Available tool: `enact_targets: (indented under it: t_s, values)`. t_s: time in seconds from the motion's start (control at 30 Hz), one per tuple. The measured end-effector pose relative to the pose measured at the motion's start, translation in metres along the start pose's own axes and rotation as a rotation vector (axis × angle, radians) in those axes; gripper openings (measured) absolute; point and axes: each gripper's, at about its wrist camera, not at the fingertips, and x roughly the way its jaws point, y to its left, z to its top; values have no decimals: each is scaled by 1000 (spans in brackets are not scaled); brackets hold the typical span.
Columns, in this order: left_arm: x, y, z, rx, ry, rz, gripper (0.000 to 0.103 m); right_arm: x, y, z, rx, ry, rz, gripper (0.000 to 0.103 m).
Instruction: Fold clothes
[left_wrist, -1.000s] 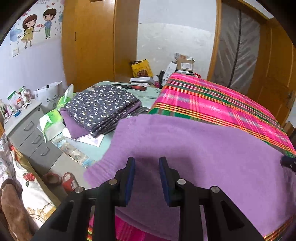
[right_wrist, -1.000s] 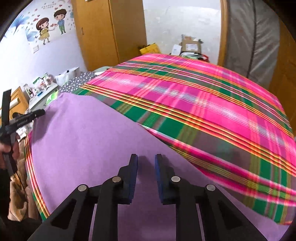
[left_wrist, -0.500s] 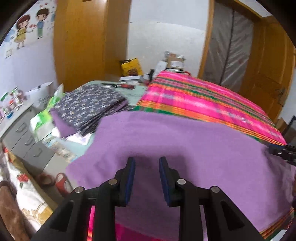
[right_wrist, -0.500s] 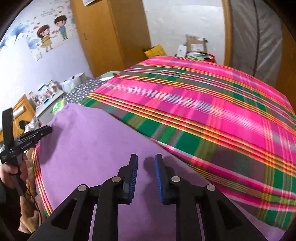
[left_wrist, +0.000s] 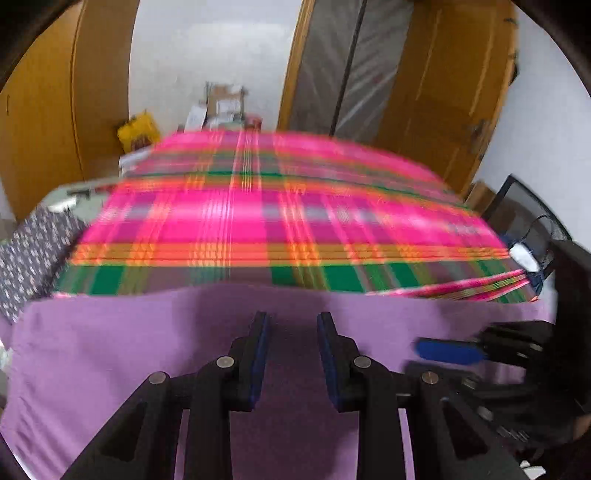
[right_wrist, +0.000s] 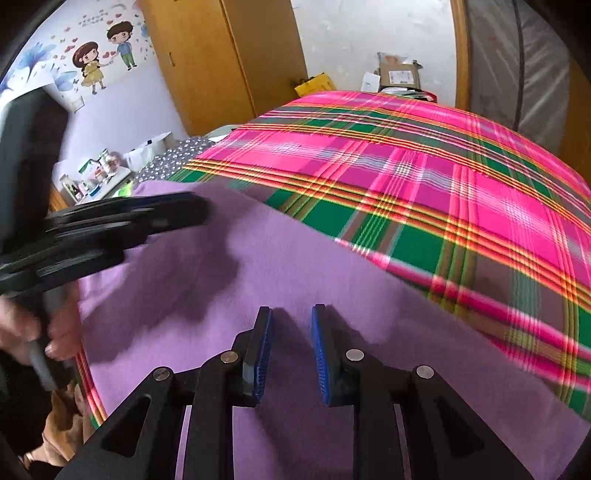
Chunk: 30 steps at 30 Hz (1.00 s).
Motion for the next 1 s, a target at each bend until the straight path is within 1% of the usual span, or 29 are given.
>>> enact_targets:
  t_s: [0.07, 0.17, 0.27, 0.33, 0.43, 0.5, 0.57, 0.7, 0.77, 0.8, 0.9, 1.0]
  values:
    - [6, 3, 0, -4, -11, -24, 28, 2, 3, -2, -3, 3, 0, 24]
    - [7, 6, 2, -17, -2, -34, 28, 4, 8, -6, -6, 6, 1, 27]
    - [4, 7, 3, -52, 20, -31, 29, 4, 9, -6, -5, 16, -2, 28]
    - [-7, 11, 0, -62, 15, -13, 29, -2, 8, -8, 11, 31, 1, 28]
    - [-23, 19, -23, -69, 12, 7, 29, -17, 11, -23, -9, 30, 0, 28]
    - [-32, 23, -38, -60, -11, 0, 28, -25, 14, -39, -36, 33, -1, 28]
    - [-45, 26, -56, -51, -36, -1, 28, -39, 14, -55, -73, 17, -8, 28]
    - [-64, 31, -83, -66, -81, -10, 28, -63, 12, -82, -132, 5, -13, 28]
    - [-72, 30, -93, -72, -94, -2, 28, -74, 7, -94, -144, 9, -3, 29]
    - [-76, 30, -98, -74, -100, 2, 28, -80, 2, -97, -129, 2, -9, 29]
    - [-80, 20, -98, -66, -95, -7, 28, -97, -16, -101, -64, -41, -41, 29]
    - [-77, 5, -97, -34, -87, -39, 28, -113, -33, -108, -7, -74, -76, 29]
